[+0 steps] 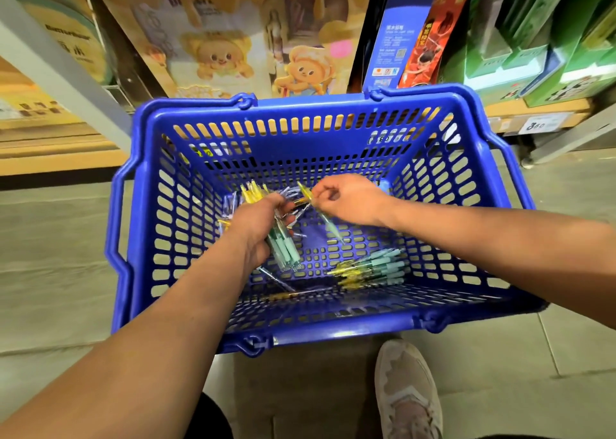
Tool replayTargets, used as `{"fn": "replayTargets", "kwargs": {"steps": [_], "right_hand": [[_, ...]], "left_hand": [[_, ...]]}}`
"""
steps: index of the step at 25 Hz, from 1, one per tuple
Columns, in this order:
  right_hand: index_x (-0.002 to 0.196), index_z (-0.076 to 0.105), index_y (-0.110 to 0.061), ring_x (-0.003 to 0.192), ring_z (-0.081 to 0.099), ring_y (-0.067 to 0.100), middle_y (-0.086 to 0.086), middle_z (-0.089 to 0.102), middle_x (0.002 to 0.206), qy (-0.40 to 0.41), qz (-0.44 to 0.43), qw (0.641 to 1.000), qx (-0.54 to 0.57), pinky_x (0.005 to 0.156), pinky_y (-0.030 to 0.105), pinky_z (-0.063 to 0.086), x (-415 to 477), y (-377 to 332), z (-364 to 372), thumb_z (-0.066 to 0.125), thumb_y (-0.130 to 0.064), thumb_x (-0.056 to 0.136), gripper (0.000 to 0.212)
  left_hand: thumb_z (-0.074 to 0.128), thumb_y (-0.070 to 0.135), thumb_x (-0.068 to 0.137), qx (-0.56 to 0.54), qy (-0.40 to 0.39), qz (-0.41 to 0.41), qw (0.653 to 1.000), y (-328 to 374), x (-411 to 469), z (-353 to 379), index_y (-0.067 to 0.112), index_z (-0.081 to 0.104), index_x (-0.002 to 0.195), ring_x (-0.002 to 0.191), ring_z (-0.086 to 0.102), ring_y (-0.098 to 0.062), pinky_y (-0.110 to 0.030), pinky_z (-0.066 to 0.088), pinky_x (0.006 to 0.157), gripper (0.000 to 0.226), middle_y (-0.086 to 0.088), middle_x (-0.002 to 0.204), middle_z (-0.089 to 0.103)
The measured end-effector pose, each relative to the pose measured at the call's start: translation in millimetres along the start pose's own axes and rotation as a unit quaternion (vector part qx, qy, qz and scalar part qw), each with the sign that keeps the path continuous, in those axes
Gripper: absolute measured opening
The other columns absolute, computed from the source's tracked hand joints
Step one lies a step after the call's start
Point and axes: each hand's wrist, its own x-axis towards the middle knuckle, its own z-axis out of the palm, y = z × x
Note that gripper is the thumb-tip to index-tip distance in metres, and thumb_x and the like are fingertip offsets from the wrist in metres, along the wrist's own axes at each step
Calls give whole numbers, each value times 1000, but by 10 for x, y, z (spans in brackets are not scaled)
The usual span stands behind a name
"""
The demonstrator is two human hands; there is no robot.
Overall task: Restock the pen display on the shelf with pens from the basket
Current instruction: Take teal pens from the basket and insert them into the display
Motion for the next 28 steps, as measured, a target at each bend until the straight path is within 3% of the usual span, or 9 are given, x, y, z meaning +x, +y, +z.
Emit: {"fn": "replayTargets", "kwargs": {"steps": [4, 6, 10, 13, 16, 18, 21, 24, 28], "right_hand": [[88, 76, -28, 81, 77, 12, -4, 78, 83, -19, 58, 965, 257, 79, 30, 63, 75, -313, 186, 75, -17, 91, 11], [86, 78, -23, 85, 77, 17, 0, 79, 84, 1, 81, 952, 296, 82, 34, 63, 39, -334, 245, 79, -14, 87, 9], [83, 80, -16, 90, 76, 23, 7, 79, 87, 9, 82, 956, 282, 85, 37, 62, -8, -361, 283, 80, -10, 85, 7], [99, 76, -12, 93, 76, 20, 10, 78, 98, -63, 75, 925, 367, 87, 31, 61, -57, -381, 261, 73, 1, 89, 17], [113, 70, -4, 101, 74, 22, 14, 77, 105, -119, 92, 876, 458, 88, 28, 60, -75, -292, 179, 66, 5, 92, 23], [113, 70, -5, 100, 75, 19, 11, 77, 104, -101, 109, 915, 375, 92, 30, 59, -80, -167, 121, 66, -1, 94, 20], [107, 71, -21, 97, 71, 9, -6, 74, 102, -151, 90, 984, -10, 96, 30, 55, -175, 101, 81, 69, -16, 94, 14], [111, 67, -22, 94, 65, 15, -6, 69, 102, -280, 40, 909, -305, 83, 28, 52, -351, 352, 182, 73, -25, 92, 21], [114, 56, -13, 69, 56, 17, -2, 50, 79, -305, -41, 833, -459, 68, 32, 52, -513, 480, 337, 58, 1, 94, 25]], "left_hand": [[54, 19, 102, -18, -26, -16, 999, -3, -19, 30, 8, 67, 106, 79, 72, -24, -40, 59, 70, 18, -12, 98, 73], [51, 19, 104, -17, -32, -26, 999, -16, -53, 45, 4, 64, 115, 73, 71, -25, -39, 59, 67, 24, -15, 94, 72], [54, 22, 104, -1, -40, -30, 999, -29, -138, 74, -1, 56, 135, 84, 70, -27, -51, 58, 89, 38, -19, 110, 69], [60, 27, 102, 23, -23, -18, 999, 0, -170, 55, -1, 54, 134, 74, 70, -24, -43, 61, 71, 43, -18, 104, 72], [58, 26, 103, 21, 5, -7, 1000, 3, -154, 51, 0, 54, 131, 71, 68, -23, -43, 61, 71, 39, -15, 97, 72], [57, 23, 104, 20, 21, 2, 1000, 5, -146, 54, 5, 60, 119, 71, 67, -21, -47, 59, 83, 24, -10, 91, 70], [58, 21, 103, 32, 42, 10, 999, 9, -137, 27, 10, 63, 91, 65, 62, -20, -47, 57, 83, 17, -6, 73, 65], [61, 21, 101, 36, 40, 11, 998, 15, -108, -20, 7, 59, 96, 56, 59, -19, -44, 58, 72, 15, -4, 63, 62], [68, 23, 96, 63, 18, 9, 998, 21, -94, -25, 2, 60, 113, 53, 57, -20, -41, 57, 69, 27, -5, 63, 60]]}}
